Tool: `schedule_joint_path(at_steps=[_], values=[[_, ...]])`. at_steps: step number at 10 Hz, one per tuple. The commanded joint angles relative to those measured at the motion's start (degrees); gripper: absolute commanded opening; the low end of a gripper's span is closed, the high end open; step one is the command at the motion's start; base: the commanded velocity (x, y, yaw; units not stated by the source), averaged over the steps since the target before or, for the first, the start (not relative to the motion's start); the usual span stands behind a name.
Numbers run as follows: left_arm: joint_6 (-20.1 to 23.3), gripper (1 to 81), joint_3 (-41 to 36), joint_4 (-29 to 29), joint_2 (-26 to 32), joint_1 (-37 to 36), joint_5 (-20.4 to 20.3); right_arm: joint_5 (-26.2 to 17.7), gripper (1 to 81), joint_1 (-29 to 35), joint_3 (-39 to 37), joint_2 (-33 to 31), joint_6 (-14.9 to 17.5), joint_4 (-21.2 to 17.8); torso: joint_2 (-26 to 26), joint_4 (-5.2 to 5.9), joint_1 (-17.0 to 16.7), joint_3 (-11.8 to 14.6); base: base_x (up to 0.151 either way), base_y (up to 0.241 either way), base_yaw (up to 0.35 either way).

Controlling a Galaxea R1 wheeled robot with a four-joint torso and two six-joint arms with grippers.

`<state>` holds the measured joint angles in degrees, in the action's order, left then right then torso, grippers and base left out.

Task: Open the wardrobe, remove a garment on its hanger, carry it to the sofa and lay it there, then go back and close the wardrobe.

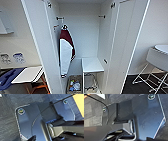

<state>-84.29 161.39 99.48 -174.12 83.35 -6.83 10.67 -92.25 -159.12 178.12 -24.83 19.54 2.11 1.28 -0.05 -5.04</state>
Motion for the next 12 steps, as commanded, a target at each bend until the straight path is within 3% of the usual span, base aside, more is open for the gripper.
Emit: schedule_joint_path(at_steps=[1, 5, 12], values=[[0.0, 81.1, 0.2, 0.6, -0.1, -2.8, 2.3, -2.4, 81.1, 2.0, 0.1, 0.5, 0.1, 0.2, 0.0, 0.0, 0.1, 0.0, 0.0, 0.0, 0.19], [0.0, 81.1, 0.2, 0.6, -0.1, -2.8, 2.3, -2.4, 81.1, 2.0, 0.1, 0.5, 0.1, 0.2, 0.0, 0.0, 0.1, 0.0, 0.0, 0.0, 0.225], [-0.5, 81.1, 0.2, 0.3, 0.4, -2.5, 2.3, -2.4, 81.1, 2.5, 0.2, 0.4, 0.1, 0.1, 0.0, 0.0, 0.1, 0.0, 0.0, 0.0, 0.0]])
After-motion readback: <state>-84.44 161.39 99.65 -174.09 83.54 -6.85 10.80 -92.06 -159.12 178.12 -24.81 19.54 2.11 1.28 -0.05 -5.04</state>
